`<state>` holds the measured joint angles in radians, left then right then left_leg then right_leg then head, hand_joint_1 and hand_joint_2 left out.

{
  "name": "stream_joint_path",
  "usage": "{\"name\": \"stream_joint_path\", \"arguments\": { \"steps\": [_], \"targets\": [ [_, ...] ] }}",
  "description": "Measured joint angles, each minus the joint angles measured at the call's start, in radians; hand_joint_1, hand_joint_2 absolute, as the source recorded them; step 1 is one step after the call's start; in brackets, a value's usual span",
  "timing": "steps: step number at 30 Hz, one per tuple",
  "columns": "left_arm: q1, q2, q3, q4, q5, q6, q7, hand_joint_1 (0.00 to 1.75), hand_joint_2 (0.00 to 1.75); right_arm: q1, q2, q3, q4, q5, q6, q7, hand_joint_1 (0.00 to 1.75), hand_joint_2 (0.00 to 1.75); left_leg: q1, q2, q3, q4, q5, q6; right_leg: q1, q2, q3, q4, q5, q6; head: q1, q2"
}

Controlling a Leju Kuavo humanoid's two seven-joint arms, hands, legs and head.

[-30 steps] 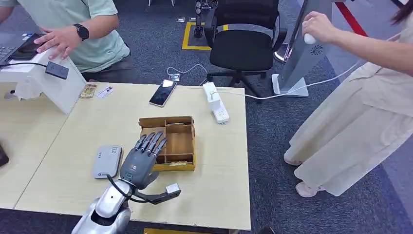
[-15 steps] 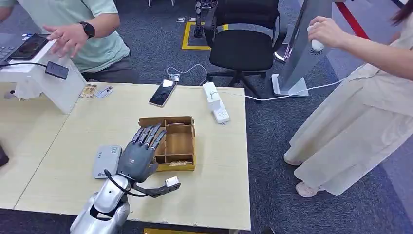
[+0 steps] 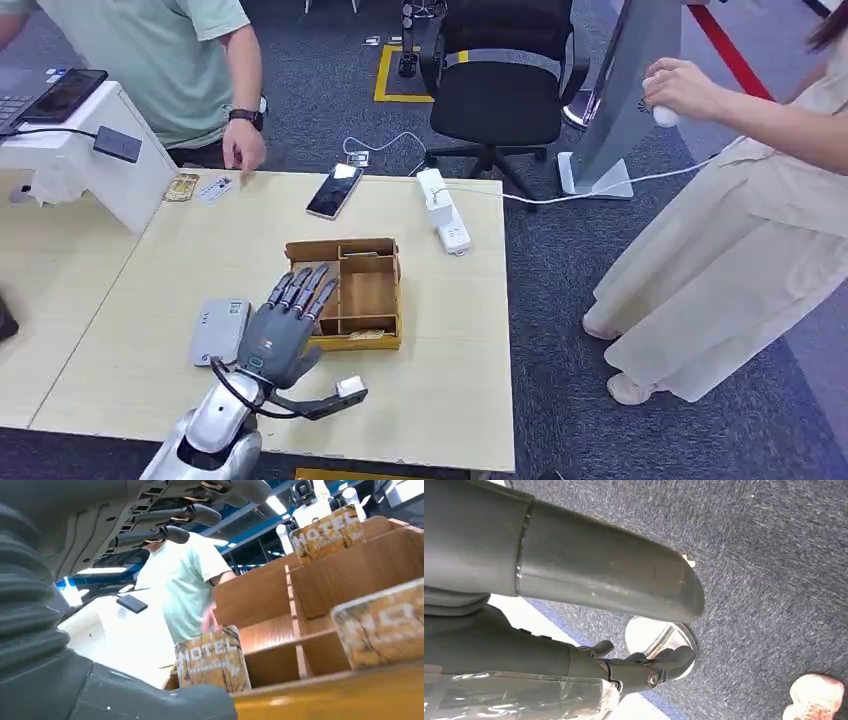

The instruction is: Pass the card to the sensor for recognition and then transmit it.

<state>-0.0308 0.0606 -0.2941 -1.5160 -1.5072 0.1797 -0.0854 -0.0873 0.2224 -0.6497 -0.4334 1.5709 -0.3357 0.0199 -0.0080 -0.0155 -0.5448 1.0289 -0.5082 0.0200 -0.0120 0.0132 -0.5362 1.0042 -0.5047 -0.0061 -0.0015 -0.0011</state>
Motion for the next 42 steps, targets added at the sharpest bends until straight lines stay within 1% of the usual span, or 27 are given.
{"name": "stream_joint_path", "arguments": {
  "steps": [3,7,10,14,27,35,42],
  "targets": [
    [0.016,0.005,0.0,0.0,0.002,0.0,-0.015,0.0,1.75,0.0,0.0,-0.005,0.0,0.0,-0.001,-0.004,0.0,0.0,0.0,0.0,0.0,0.0,0.0,0.0,0.0,0.0,0.0,0.0,0.0,0.0,0.0,0.0],
    [0.038,0.006,0.0,-0.001,0.006,0.0,-0.018,0.0,1.75,0.0,0.0,-0.008,0.0,0.0,-0.001,-0.005,0.0,0.0,0.0,0.0,0.0,0.0,0.0,0.0,0.0,0.0,0.0,0.0,0.0,0.0,0.0,0.0],
    [0.052,0.001,0.0,-0.008,0.025,-0.003,-0.032,0.0,1.75,0.0,0.0,-0.011,0.0,0.0,-0.002,-0.008,0.0,0.0,0.0,0.0,0.0,0.0,0.0,0.0,0.0,0.0,0.0,0.0,0.0,0.0,0.0,0.0],
    [0.058,-0.006,0.0,-0.011,0.03,-0.016,-0.032,0.0,1.75,0.0,0.0,-0.014,-0.001,0.0,-0.001,-0.009,0.0,0.0,0.0,0.0,0.0,0.0,0.0,0.0,0.0,0.0,0.0,0.0,0.0,0.0,0.0,0.0],
    [0.02,-0.016,0.0,-0.009,0.016,-0.022,-0.029,0.0,1.75,-0.009,0.0,-0.014,-0.001,0.0,-0.001,-0.009,0.0,0.0,0.0,0.0,0.0,0.0,0.0,0.0,0.0,0.0,0.0,0.0,0.0,0.0,0.0,0.0],
    [-0.002,-0.022,0.0,0.024,0.018,-0.033,-0.028,0.0,1.75,-0.012,0.0,-0.013,-0.001,0.0,0.0,-0.01,0.0,0.0,0.0,0.0,0.0,0.0,0.0,0.0,0.0,0.0,0.0,0.0,0.0,0.0,0.0,0.0],
    [-0.001,-0.022,0.0,0.061,0.019,-0.034,-0.028,0.0,1.75,-0.012,0.0,-0.013,-0.001,0.0,-0.001,-0.011,0.0,0.0,0.0,0.0,0.0,0.0,0.0,0.0,0.0,0.0,0.0,0.0,0.0,0.0,0.0,0.0]
  ]
}}
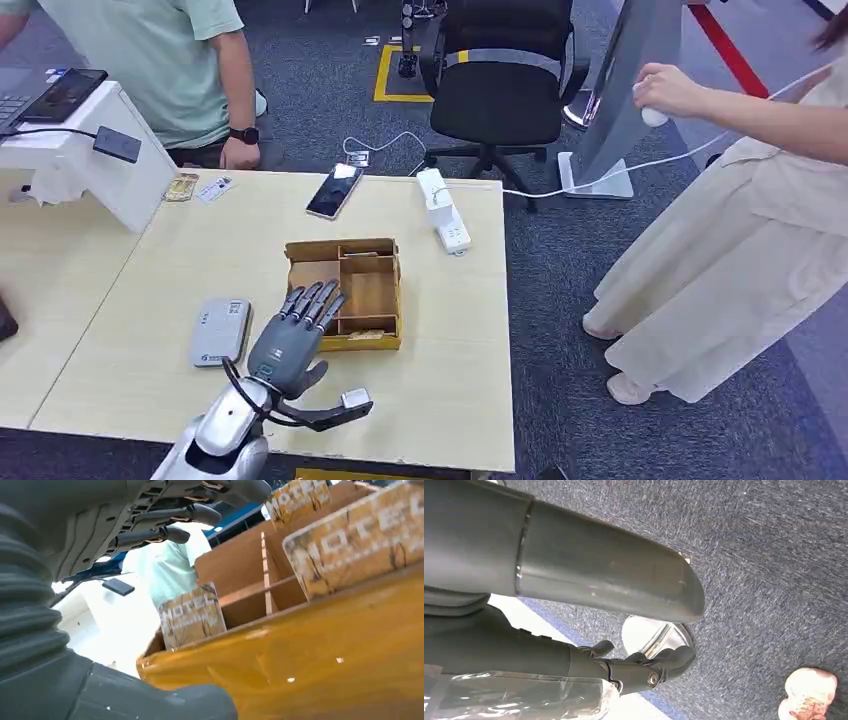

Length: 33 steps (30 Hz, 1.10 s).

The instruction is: Pass the card to the sensor for recognition and then transmit it.

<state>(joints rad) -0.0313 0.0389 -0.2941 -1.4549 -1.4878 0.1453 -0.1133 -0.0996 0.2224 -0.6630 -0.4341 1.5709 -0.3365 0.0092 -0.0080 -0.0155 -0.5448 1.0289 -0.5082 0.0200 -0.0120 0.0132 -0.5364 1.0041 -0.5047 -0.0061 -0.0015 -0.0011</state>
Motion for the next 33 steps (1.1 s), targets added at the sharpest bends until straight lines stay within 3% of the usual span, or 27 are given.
{"name": "stream_joint_path", "arguments": {
  "steps": [33],
  "targets": [
    [-0.011,0.001,0.022,0.026,0.014,-0.014,0.031,0.0,1.75,-0.005,0.0,0.0,0.0,0.0,0.0,-0.013,0.0,0.0,0.0,0.0,0.0,0.0,0.0,0.0,0.0,0.0,0.0,0.0,0.0,0.0,0.0,0.0]
  ]
}}
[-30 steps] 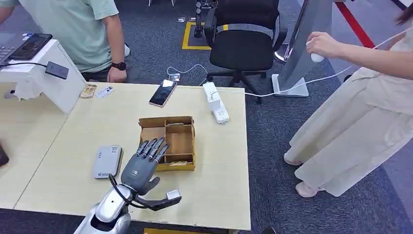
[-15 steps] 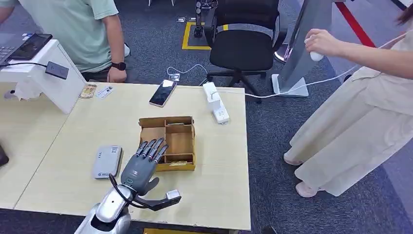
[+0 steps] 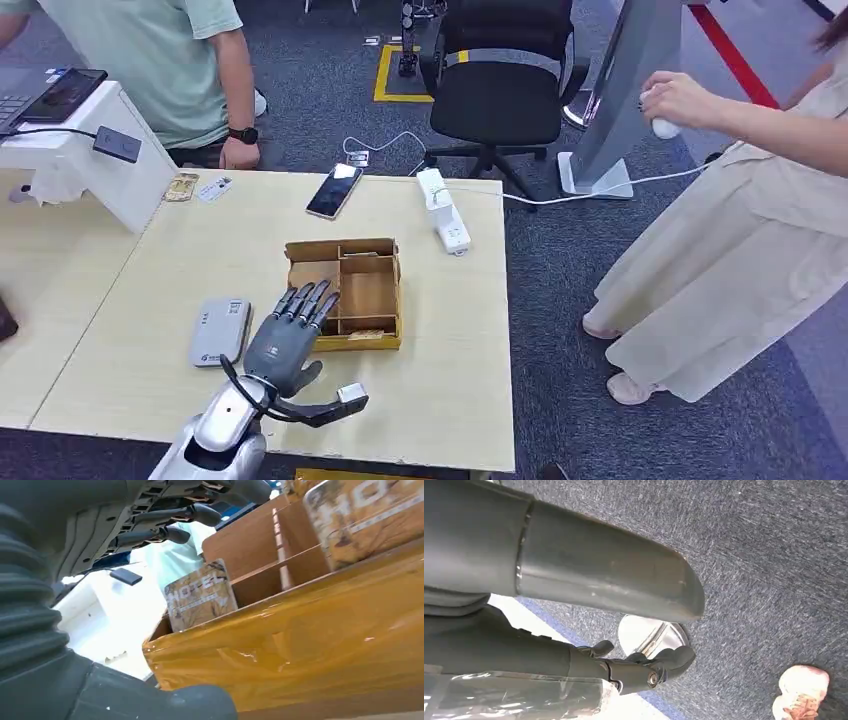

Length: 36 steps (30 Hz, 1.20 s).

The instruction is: Pass the card to the sensor for recognition and then transmit it.

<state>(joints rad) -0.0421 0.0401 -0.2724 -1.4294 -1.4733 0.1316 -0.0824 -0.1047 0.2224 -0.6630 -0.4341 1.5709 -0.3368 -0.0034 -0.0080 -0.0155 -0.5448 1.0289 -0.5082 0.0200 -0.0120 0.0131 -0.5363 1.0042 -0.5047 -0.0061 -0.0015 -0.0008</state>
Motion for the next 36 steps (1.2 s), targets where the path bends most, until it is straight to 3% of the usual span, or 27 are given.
{"name": "stream_joint_path", "arguments": {
  "steps": [11,23,36],
  "targets": [
    [0.062,0.026,0.007,-0.046,0.016,0.0,-0.055,0.0,1.75,0.0,0.0,-0.018,0.0,0.0,-0.003,-0.016,0.0,0.0,0.0,0.0,0.0,0.0,0.0,0.0,0.0,0.0,0.0,0.0,0.0,0.0,0.0,0.0],
    [0.082,0.04,-0.031,-0.081,0.054,0.001,-0.068,0.0,1.75,-0.001,0.0,-0.024,0.0,0.0,-0.006,-0.018,0.0,0.0,0.0,0.0,0.0,0.0,0.0,0.0,0.0,0.0,0.0,0.0,0.0,0.0,0.0,0.0],
    [0.084,0.014,-0.081,-0.104,0.085,-0.002,-0.066,0.0,1.75,-0.006,0.0,-0.024,0.001,0.0,-0.007,-0.018,0.0,0.0,0.0,0.0,0.0,0.0,0.0,0.0,0.0,0.0,0.0,0.0,0.0,0.0,0.0,0.0]
  ]
}}
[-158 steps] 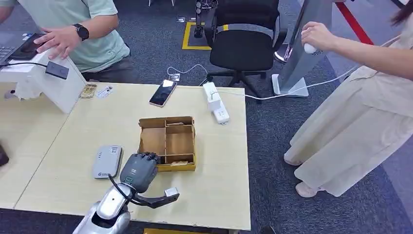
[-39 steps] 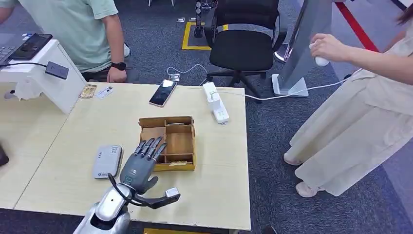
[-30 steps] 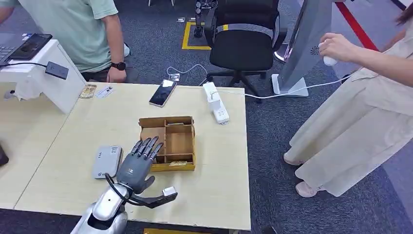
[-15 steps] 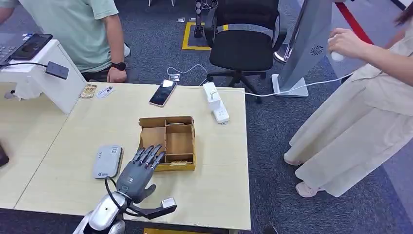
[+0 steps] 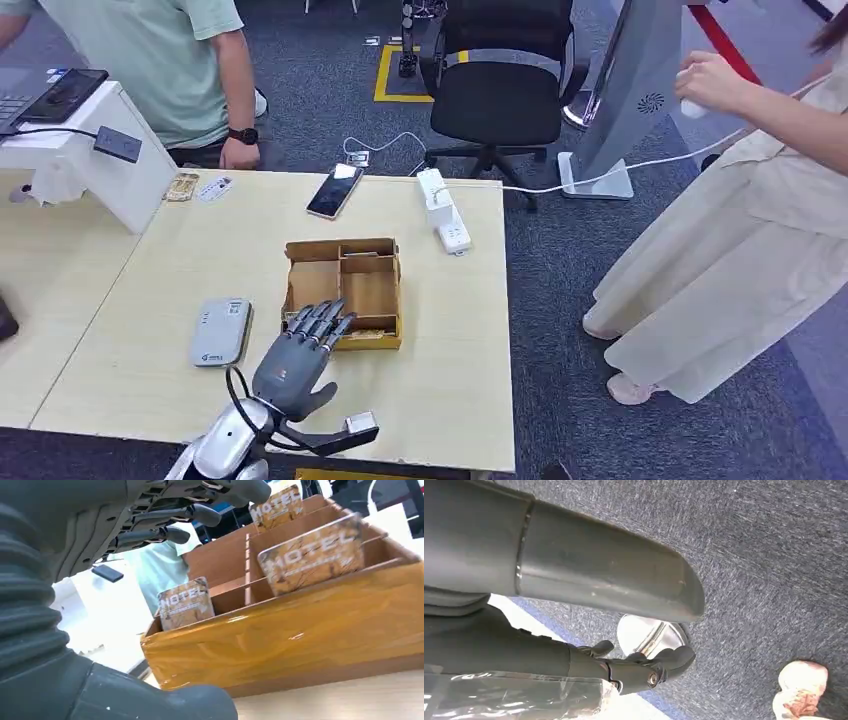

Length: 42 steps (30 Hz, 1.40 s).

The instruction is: Pass the card to the sensor for recognition and then transmit it.

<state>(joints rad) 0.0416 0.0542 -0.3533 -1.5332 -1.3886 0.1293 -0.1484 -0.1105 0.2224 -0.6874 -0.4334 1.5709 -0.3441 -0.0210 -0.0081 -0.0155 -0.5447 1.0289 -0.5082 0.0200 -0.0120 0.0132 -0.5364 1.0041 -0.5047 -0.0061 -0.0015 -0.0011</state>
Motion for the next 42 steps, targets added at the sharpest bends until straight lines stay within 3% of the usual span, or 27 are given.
{"name": "stream_joint_path", "arguments": {
  "steps": [16,42],
  "targets": [
    [-0.033,-0.04,-0.038,0.0,0.016,0.0,0.001,0.0,1.75,-0.003,0.0,0.0,0.0,0.0,0.002,0.0,0.0,0.0,0.0,0.0,0.0,0.0,0.0,0.0,0.0,0.0,0.0,0.0,0.0,0.0,0.0,0.0],
    [-0.078,-0.048,-0.046,0.064,-0.01,0.004,0.017,0.0,1.75,-0.006,0.0,0.016,0.006,0.0,0.006,0.01,0.0,0.0,0.0,0.0,0.0,0.0,0.0,0.0,0.0,0.0,0.0,0.0,0.0,0.0,0.0,0.0]
  ]
}}
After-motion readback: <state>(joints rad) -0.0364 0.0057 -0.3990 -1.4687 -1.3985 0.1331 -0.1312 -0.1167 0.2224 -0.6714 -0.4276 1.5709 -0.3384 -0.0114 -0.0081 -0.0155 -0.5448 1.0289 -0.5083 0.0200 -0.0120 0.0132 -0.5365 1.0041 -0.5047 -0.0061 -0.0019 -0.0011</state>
